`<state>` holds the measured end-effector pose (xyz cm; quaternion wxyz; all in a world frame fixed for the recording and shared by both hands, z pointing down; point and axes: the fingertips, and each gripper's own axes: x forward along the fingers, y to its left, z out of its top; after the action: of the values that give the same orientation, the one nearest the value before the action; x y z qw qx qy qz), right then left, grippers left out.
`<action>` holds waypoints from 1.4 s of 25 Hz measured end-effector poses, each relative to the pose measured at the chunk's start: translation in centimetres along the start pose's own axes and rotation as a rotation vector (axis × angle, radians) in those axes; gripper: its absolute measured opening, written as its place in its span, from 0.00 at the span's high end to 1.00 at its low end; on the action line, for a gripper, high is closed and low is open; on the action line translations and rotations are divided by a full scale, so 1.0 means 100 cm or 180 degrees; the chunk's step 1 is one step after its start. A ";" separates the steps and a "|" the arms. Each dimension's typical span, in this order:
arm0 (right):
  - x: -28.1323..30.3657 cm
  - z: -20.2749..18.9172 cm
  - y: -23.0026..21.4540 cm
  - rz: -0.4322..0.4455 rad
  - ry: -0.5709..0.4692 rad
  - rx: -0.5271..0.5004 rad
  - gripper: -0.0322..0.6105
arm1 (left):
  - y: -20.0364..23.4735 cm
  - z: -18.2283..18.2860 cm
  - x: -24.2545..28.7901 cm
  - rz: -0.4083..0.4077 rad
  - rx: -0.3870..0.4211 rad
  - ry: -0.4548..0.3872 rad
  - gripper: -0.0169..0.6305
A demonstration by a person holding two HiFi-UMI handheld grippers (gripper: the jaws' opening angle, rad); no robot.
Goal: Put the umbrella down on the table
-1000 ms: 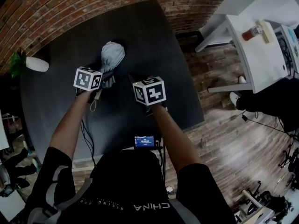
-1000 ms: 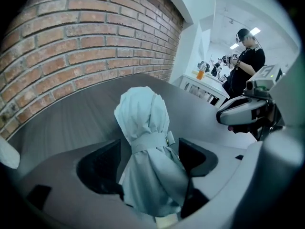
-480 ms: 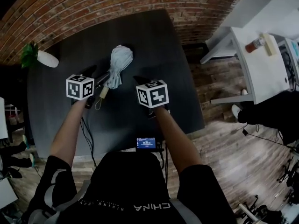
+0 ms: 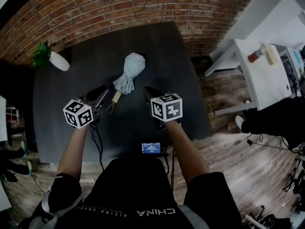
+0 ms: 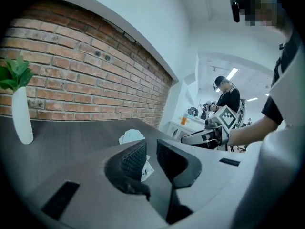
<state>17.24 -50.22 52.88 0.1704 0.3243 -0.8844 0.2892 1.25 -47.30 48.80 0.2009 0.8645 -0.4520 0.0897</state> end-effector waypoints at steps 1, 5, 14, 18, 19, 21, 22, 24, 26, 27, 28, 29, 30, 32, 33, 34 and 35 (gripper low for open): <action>-0.003 0.001 0.006 -0.0009 -0.0043 0.0001 0.94 | -0.002 -0.001 -0.009 -0.0013 -0.0017 -0.0057 0.89; -0.018 -0.002 0.031 -0.0083 -0.0198 0.0063 0.94 | -0.009 -0.013 -0.044 -0.0052 -0.0070 -0.0234 0.97; -0.040 -0.038 0.087 -0.0186 -0.0389 0.0212 0.94 | -0.031 -0.039 -0.116 -0.0340 -0.0342 -0.0579 0.97; -0.042 -0.055 0.108 -0.0230 -0.0412 0.0202 0.94 | -0.051 -0.053 -0.133 -0.0592 -0.0303 -0.0584 0.97; -0.043 -0.059 0.113 -0.0239 -0.0411 0.0190 0.94 | -0.056 -0.057 -0.137 -0.0642 -0.0313 -0.0583 0.97; -0.047 -0.065 0.123 -0.0262 -0.0422 0.0172 0.94 | -0.068 -0.061 -0.143 -0.0748 -0.0336 -0.0594 0.97; -0.049 -0.068 0.126 -0.0282 -0.0432 0.0170 0.94 | -0.075 -0.062 -0.146 -0.0798 -0.0328 -0.0601 0.97; -0.054 -0.073 0.131 -0.0323 -0.0450 0.0181 0.94 | -0.088 -0.063 -0.148 -0.0875 -0.0296 -0.0599 0.97; -0.058 -0.077 0.134 -0.0356 -0.0460 0.0189 0.94 | -0.098 -0.065 -0.149 -0.0934 -0.0256 -0.0589 0.97; -0.059 -0.078 0.136 -0.0368 -0.0463 0.0190 0.94 | -0.101 -0.068 -0.149 -0.0955 -0.0241 -0.0580 0.97; -0.061 -0.079 0.137 -0.0378 -0.0469 0.0191 0.94 | -0.103 -0.070 -0.150 -0.0973 -0.0233 -0.0570 0.97; -0.063 -0.080 0.138 -0.0386 -0.0479 0.0195 0.94 | -0.105 -0.072 -0.151 -0.0988 -0.0227 -0.0568 0.97; -0.065 -0.080 0.139 -0.0392 -0.0491 0.0200 0.94 | -0.106 -0.074 -0.152 -0.0999 -0.0226 -0.0573 0.97; -0.067 -0.081 0.140 -0.0404 -0.0516 0.0210 0.94 | -0.106 -0.076 -0.154 -0.1012 -0.0226 -0.0577 0.97; -0.068 -0.081 0.141 -0.0412 -0.0523 0.0214 0.94 | -0.106 -0.077 -0.154 -0.1016 -0.0217 -0.0564 0.97; -0.068 -0.082 0.142 -0.0419 -0.0525 0.0217 0.94 | -0.107 -0.079 -0.155 -0.1021 -0.0202 -0.0545 0.97; -0.069 -0.083 0.142 -0.0428 -0.0526 0.0218 0.94 | -0.108 -0.081 -0.155 -0.1028 -0.0187 -0.0525 0.97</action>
<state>13.69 -32.91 50.27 0.1047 0.4113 -0.8613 0.2795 1.35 -26.76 48.01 0.2001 0.9240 -0.3247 -0.0281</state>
